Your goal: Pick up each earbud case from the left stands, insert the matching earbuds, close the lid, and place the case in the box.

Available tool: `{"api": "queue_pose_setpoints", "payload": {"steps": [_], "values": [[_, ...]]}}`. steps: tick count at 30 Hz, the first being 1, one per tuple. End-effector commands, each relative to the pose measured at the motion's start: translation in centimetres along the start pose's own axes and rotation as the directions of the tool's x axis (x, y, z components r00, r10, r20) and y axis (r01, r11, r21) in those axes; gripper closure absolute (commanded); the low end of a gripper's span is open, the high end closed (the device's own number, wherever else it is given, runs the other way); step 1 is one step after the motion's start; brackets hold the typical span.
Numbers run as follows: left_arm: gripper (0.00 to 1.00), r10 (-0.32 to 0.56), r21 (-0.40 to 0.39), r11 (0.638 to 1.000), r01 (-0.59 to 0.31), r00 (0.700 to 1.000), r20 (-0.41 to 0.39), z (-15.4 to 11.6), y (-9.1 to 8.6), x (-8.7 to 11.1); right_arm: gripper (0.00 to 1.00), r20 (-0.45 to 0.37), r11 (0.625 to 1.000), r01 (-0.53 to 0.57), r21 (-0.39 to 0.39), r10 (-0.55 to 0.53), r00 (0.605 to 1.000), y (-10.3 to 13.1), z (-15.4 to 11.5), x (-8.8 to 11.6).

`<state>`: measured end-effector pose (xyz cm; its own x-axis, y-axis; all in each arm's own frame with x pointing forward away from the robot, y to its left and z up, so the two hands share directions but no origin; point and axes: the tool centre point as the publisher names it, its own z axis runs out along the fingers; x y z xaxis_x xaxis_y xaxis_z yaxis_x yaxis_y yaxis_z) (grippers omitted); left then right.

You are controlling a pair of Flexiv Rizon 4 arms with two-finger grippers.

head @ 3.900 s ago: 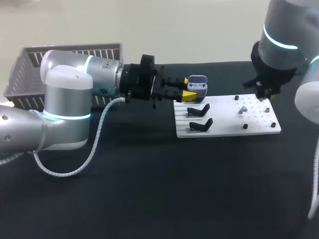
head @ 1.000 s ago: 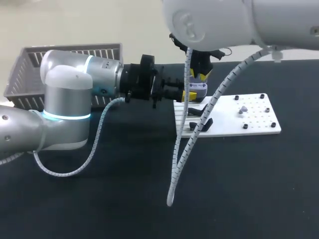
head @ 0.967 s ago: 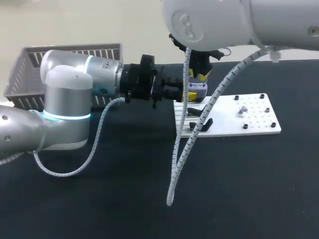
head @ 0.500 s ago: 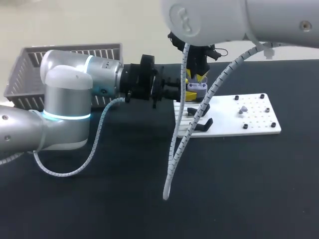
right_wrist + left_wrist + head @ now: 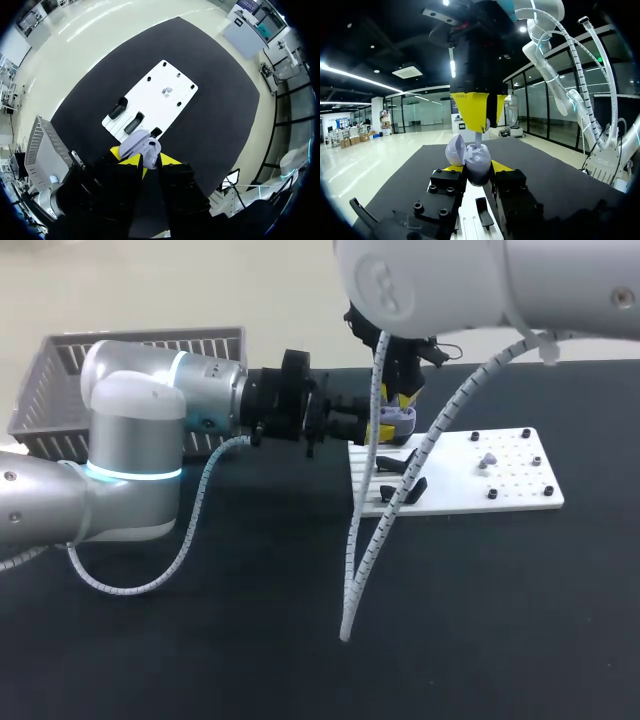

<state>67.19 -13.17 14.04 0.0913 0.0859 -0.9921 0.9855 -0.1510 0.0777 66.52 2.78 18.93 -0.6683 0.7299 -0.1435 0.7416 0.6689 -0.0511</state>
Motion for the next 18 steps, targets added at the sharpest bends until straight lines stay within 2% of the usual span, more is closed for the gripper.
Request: {"api": "queue_pose_setpoints", "payload": {"steps": [1,18], "values": [[1.00,0.003,-0.003,1.000,-0.003,1.000,0.002,0.01,-0.04,0.09,1.00,0.004,1.000,-0.002,-0.013,0.002,1.000,-0.38,0.31,-0.05],[1.00,0.003,-0.003,1.000,-0.003,1.000,0.002,0.01,-0.04,0.09,1.00,0.016,1.000,-0.001,-0.008,0.001,1.000,-0.30,1.03,-0.91]]}}
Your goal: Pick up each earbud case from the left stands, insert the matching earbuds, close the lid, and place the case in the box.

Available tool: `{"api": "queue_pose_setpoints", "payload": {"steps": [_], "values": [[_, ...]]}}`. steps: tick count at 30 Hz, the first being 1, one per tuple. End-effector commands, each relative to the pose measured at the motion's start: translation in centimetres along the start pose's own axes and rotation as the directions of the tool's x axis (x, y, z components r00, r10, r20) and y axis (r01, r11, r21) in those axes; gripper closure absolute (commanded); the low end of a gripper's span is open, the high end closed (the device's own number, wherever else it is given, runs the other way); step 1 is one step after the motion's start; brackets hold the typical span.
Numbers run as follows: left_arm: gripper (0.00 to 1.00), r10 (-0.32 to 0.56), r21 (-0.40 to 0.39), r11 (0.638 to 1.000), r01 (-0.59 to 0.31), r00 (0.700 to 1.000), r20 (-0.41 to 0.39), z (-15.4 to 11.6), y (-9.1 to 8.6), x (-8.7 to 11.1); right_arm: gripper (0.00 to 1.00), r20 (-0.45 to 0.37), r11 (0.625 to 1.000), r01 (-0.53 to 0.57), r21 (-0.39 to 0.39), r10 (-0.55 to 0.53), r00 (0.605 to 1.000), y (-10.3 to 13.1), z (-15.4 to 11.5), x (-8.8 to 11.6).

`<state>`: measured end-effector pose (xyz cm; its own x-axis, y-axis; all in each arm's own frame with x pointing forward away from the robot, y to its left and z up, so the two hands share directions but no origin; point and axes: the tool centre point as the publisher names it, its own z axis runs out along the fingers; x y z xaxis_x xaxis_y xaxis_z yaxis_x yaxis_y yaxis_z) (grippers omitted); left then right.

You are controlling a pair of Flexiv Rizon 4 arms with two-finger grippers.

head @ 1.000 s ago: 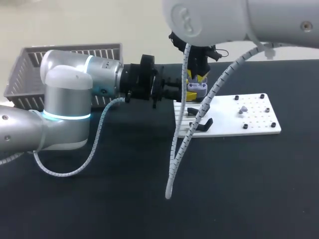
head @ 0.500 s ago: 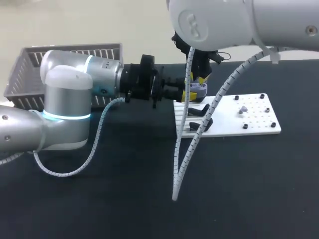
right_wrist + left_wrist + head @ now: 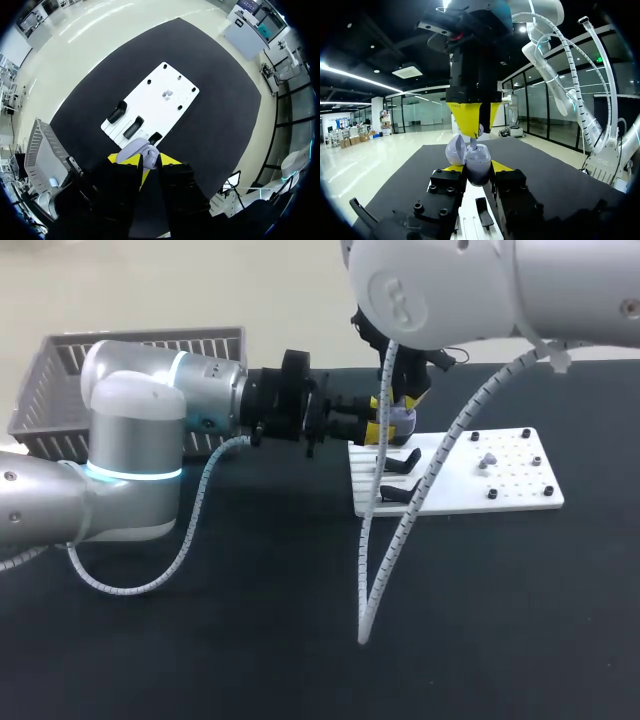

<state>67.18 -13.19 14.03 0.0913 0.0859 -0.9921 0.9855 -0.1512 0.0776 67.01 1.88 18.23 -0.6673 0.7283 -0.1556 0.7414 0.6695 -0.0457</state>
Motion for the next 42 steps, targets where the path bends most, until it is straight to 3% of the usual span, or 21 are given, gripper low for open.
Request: {"api": "queue_pose_setpoints", "payload": {"steps": [1,9,10,11,13,16,20,23,26,33,42], "values": [[1.00,0.003,-0.003,1.000,-0.003,1.000,0.002,0.0,0.0,0.1,1.00,0.004,1.000,0.000,-0.003,0.000,1.000,-0.1,0.2,0.0],[1.00,0.003,-0.003,1.000,-0.003,1.000,0.002,0.0,0.0,0.1,1.00,0.001,1.000,0.021,0.008,-0.021,1.000,0.2,1.1,-0.4],[1.00,0.003,-0.003,1.000,-0.003,1.000,0.002,0.0,0.0,0.1,0.75,-0.006,1.000,0.024,0.001,-0.024,1.000,0.2,1.1,-0.4],[1.00,0.003,-0.003,1.000,-0.003,1.000,0.002,0.0,0.0,0.1,0.58,-0.017,0.999,0.031,-0.009,-0.031,0.999,0.2,1.2,-0.4],[1.00,0.003,-0.003,1.000,-0.003,1.000,0.002,0.0,0.0,0.1,0.00,-0.024,0.999,0.032,-0.016,-0.032,0.999,-0.2,1.0,-0.1],[1.00,0.003,-0.003,1.000,-0.003,1.000,0.002,0.0,0.0,0.1,0.00,-0.044,0.998,0.043,-0.050,-0.045,0.998,-1.3,0.4,0.4],[1.00,0.003,-0.003,1.000,-0.003,1.000,0.002,0.0,0.0,0.1,0.00,-0.054,0.984,0.161,-0.077,-0.165,0.985,-2.9,-0.5,1.5],[1.00,0.003,-0.003,1.000,-0.003,1.000,0.002,0.0,0.0,0.1,0.00,0.013,0.958,0.269,-0.101,-0.269,0.963,-4.5,-0.8,1.6],[1.00,0.003,-0.003,1.000,-0.003,1.000,0.002,0.0,0.0,0.1,0.00,0.079,0.944,0.307,-0.123,-0.300,0.951,-5.9,-0.6,1.4],[1.00,0.003,-0.003,1.000,-0.003,1.000,0.002,0.0,0.0,0.1,0.00,0.175,0.946,0.237,-0.222,-0.200,0.964,-9.3,0.4,-0.6],[1.00,0.003,-0.003,1.000,-0.003,1.000,0.002,0.0,0.0,0.1,0.00,0.135,0.919,0.210,-0.333,-0.174,0.975,-11.1,1.4,-3.3]]}}
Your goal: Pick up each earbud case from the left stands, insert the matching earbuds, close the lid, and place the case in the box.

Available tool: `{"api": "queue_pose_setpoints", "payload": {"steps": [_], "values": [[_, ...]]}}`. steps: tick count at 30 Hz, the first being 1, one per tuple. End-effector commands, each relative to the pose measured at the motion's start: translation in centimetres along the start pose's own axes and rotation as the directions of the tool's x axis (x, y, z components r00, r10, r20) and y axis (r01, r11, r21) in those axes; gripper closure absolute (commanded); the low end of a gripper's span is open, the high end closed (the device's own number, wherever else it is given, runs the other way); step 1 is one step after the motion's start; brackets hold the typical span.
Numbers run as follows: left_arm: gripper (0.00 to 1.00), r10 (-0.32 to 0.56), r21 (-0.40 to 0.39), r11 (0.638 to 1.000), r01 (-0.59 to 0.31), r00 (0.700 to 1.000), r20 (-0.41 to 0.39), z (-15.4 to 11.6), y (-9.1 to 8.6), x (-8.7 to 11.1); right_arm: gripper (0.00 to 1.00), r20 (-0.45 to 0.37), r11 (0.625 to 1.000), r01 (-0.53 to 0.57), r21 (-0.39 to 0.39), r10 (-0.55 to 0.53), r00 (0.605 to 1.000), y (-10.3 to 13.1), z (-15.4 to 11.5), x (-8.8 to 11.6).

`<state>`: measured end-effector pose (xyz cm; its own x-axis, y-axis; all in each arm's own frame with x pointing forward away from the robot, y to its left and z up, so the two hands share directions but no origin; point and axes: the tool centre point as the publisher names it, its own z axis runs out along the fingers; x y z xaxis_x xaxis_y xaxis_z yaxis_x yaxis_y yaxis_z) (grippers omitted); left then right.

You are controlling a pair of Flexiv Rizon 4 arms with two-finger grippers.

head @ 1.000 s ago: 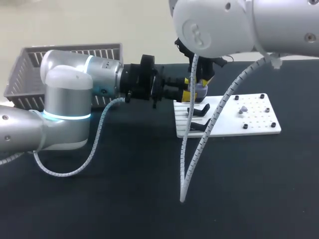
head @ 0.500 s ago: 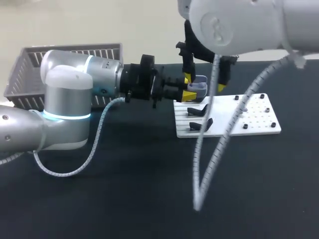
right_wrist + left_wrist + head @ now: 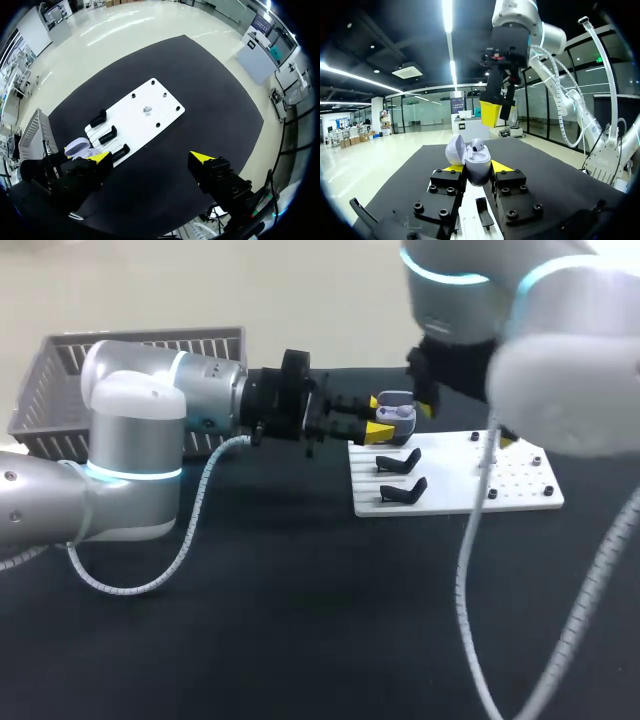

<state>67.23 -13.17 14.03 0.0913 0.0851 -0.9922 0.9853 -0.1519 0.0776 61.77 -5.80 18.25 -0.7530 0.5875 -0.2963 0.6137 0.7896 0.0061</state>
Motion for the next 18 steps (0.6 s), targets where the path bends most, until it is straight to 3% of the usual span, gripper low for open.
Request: {"api": "queue_pose_setpoints", "payload": {"steps": [1,10,15,18], "values": [[1.00,0.002,-0.004,1.000,-0.002,1.000,0.002,0.0,-0.1,0.1,0.00,-0.025,0.963,0.026,-0.269,-0.034,0.999,-2.2,1.0,-1.0],[1.00,0.002,-0.004,1.000,-0.002,1.000,0.002,0.0,-0.1,0.1,0.00,0.018,0.961,0.116,-0.253,-0.115,0.993,-1.6,4.1,-3.3],[1.00,0.002,-0.004,1.000,-0.002,1.000,0.002,0.0,-0.1,0.1,0.00,0.073,0.970,0.157,-0.188,-0.145,0.987,-1.9,6.8,-4.8],[1.00,0.002,-0.004,1.000,-0.002,1.000,0.002,0.0,-0.1,0.1,0.00,0.065,0.969,0.177,-0.175,-0.168,0.984,-1.7,8.5,-5.4]]}}
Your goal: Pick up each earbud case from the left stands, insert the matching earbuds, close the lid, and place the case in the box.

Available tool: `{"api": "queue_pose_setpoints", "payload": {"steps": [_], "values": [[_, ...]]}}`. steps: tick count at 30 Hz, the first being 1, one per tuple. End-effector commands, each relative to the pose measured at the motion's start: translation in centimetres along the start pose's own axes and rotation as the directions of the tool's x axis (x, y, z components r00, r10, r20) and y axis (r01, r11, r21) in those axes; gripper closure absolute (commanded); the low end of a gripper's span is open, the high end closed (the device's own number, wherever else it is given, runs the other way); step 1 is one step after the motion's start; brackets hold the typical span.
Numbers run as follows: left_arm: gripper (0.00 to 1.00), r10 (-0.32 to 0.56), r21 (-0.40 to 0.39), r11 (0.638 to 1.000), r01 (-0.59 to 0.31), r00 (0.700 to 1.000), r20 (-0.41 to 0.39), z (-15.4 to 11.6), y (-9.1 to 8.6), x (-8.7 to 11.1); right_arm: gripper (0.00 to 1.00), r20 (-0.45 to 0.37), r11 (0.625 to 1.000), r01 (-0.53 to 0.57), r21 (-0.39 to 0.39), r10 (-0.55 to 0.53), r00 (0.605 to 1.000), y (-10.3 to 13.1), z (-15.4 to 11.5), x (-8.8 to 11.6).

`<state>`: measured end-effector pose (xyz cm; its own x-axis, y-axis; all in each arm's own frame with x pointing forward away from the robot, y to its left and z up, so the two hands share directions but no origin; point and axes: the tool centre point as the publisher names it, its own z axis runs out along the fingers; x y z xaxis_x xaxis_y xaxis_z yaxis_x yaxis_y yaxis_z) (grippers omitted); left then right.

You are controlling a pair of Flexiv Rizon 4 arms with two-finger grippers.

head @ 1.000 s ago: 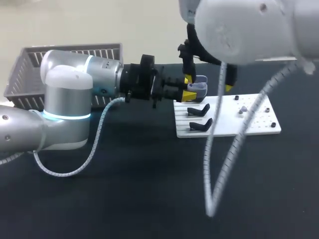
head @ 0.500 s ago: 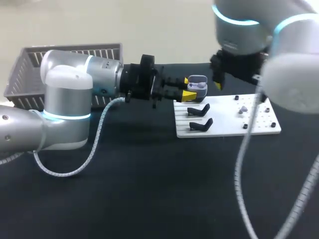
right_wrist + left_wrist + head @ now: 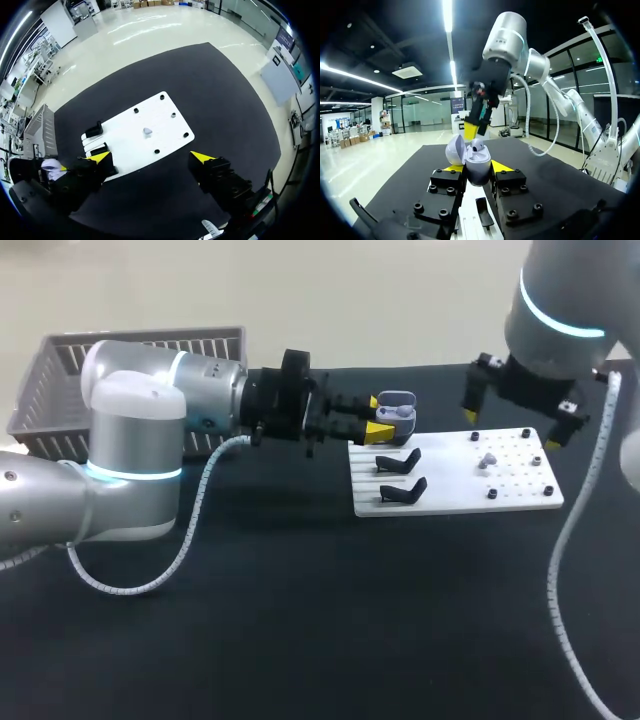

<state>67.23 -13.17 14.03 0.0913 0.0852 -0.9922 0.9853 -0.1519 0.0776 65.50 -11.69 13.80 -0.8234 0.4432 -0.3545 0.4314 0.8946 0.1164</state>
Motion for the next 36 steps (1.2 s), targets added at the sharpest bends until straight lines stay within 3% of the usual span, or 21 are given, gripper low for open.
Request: {"api": "queue_pose_setpoints", "payload": {"steps": [1,8,18,21,24,25,36], "values": [[1.00,0.002,-0.004,1.000,-0.002,1.000,0.002,0.0,-0.1,0.1,0.00,-0.006,1.000,0.017,-0.007,-0.017,1.000,0.3,2.9,-0.5],[1.00,0.002,-0.004,1.000,-0.002,1.000,0.002,0.0,-0.1,0.1,0.00,-0.055,0.999,0.048,-0.020,-0.049,0.997,0.3,6.2,-1.4],[1.00,0.002,-0.004,1.000,-0.002,1.000,0.002,0.0,-0.1,0.1,0.00,-0.118,0.992,0.094,-0.086,-0.104,0.988,0.6,8.2,-1.3],[1.00,0.002,-0.004,1.000,-0.002,1.000,0.002,0.0,-0.1,0.1,0.16,-0.142,0.989,0.103,-0.104,-0.117,0.983,0.4,8.7,-1.1],[1.00,0.002,-0.004,1.000,-0.002,1.000,0.002,0.0,-0.1,0.1,0.45,-0.165,0.987,0.107,-0.122,-0.127,0.978,0.5,9.2,-0.7],[1.00,0.002,-0.004,1.000,-0.002,1.000,0.002,0.0,-0.1,0.1,0.48,-0.170,0.986,0.108,-0.124,-0.129,0.977,0.5,9.4,-0.7],[1.00,0.002,-0.004,1.000,-0.002,1.000,0.002,0.0,-0.1,0.1,0.53,-0.196,0.983,0.096,-0.159,-0.127,0.972,0.4,10.6,-0.7]]}}
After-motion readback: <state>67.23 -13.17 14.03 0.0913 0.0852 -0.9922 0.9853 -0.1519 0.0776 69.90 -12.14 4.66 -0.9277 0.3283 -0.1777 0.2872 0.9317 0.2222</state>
